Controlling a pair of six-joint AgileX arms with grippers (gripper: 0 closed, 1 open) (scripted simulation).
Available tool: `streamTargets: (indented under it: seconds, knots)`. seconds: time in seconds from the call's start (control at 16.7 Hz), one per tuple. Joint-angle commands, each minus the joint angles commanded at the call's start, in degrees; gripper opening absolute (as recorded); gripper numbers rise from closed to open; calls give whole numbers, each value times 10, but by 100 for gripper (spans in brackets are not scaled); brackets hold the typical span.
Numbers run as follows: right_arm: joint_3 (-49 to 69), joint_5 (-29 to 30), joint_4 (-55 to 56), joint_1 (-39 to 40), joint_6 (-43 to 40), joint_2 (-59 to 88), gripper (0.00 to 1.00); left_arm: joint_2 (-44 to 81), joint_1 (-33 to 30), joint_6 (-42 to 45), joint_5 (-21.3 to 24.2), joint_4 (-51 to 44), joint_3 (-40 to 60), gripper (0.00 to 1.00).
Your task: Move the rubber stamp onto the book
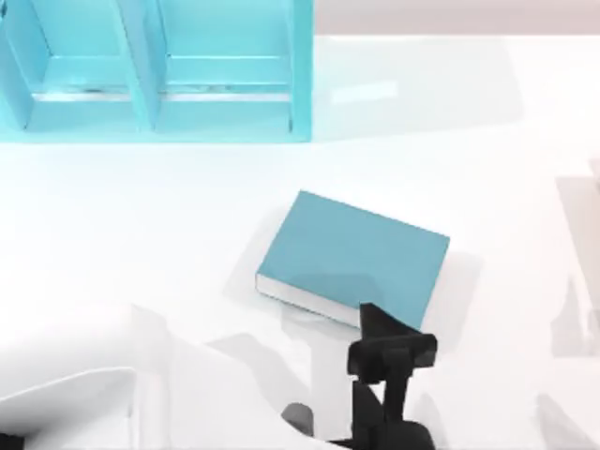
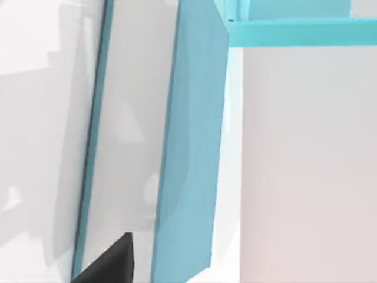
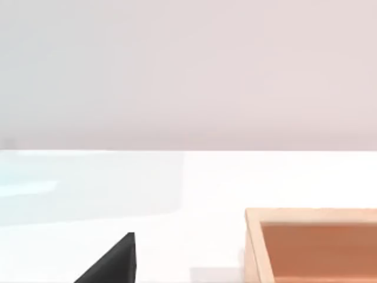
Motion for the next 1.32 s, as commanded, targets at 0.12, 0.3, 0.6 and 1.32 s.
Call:
streamTargets:
  seconds: [0.12, 0.3, 0.6, 1.32]
  knots:
    - [0, 0, 0, 0, 0, 0, 100, -3, -7, -18, -4, -19, 1, 100]
    - [0, 0, 0, 0, 0, 0, 100, -3, -7, -19, -4, -20, 1, 100]
    - [0, 0, 0, 0, 0, 0, 100, -22, 26, 10, 11, -14, -14, 100]
    - [0, 0, 0, 0, 0, 0, 100, -528, 358, 664, 312, 142, -252, 100]
